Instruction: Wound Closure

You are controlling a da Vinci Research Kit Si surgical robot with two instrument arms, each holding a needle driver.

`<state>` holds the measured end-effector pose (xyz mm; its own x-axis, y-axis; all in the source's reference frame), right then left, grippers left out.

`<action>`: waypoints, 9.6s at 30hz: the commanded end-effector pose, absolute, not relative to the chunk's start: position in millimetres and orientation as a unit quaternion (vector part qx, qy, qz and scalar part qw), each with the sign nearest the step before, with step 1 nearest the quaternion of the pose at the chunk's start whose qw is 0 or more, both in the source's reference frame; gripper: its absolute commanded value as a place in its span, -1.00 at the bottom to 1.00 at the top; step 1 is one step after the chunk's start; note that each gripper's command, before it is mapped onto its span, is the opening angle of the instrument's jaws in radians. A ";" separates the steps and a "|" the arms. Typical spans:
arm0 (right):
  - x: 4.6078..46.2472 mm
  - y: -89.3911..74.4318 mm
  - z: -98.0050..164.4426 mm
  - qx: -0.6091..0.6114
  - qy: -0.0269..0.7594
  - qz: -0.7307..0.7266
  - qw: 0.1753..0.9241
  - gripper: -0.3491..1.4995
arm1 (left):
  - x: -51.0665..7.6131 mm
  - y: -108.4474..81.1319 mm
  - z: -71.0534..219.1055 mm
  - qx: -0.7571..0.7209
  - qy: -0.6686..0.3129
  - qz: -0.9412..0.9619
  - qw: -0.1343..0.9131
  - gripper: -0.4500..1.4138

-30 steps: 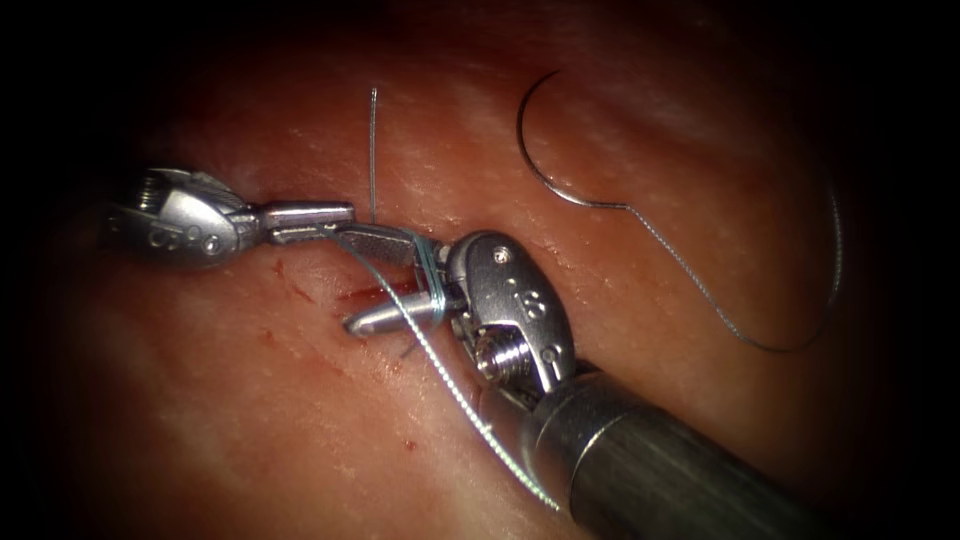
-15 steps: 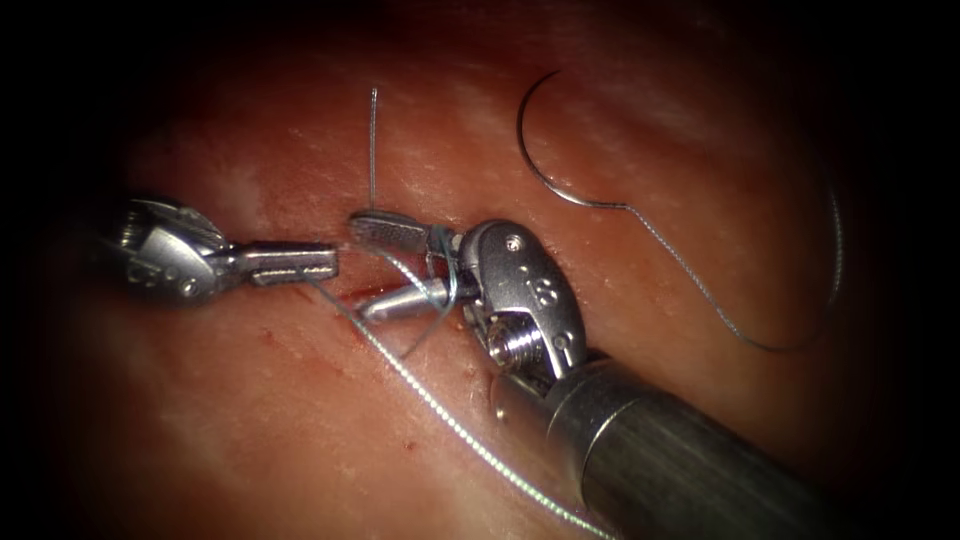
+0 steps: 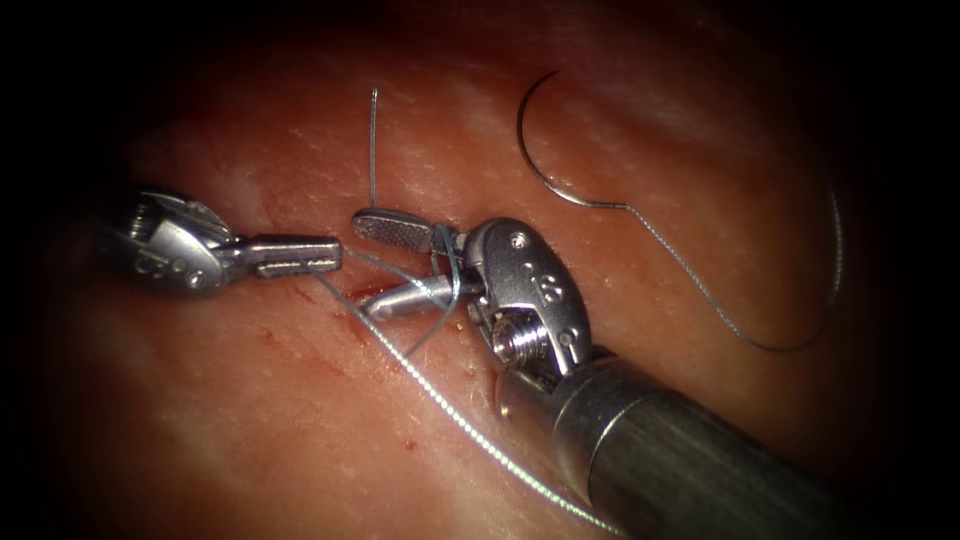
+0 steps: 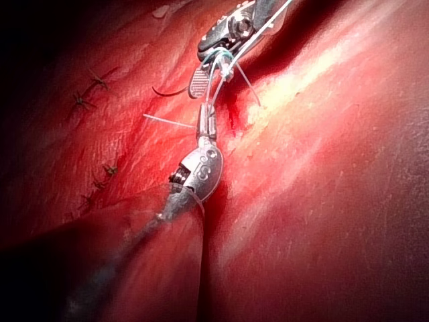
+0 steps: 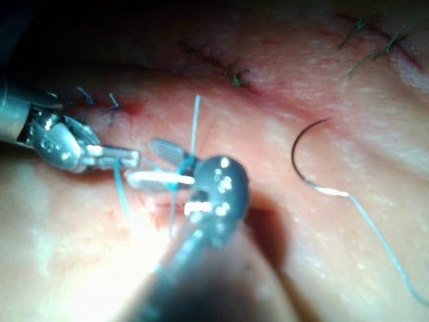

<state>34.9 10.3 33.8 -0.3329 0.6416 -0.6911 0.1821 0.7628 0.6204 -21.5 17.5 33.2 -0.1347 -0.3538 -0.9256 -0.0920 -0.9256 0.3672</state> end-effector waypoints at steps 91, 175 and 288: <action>35.1 13.6 32.5 0.267 0.786 0.241 0.503 0.22 | -19.8 14.1 37.3 0.678 -0.158 -0.710 0.105 -1.00; 38.1 9.0 38.4 0.144 0.615 0.386 0.672 -1.00 | -20.0 18.5 36.3 0.652 -0.122 -0.745 0.071 -1.00; 33.1 -6.7 33.7 0.185 0.606 0.267 0.726 -1.00 | -15.8 49.8 49.0 0.566 -0.187 -0.797 -0.101 -1.00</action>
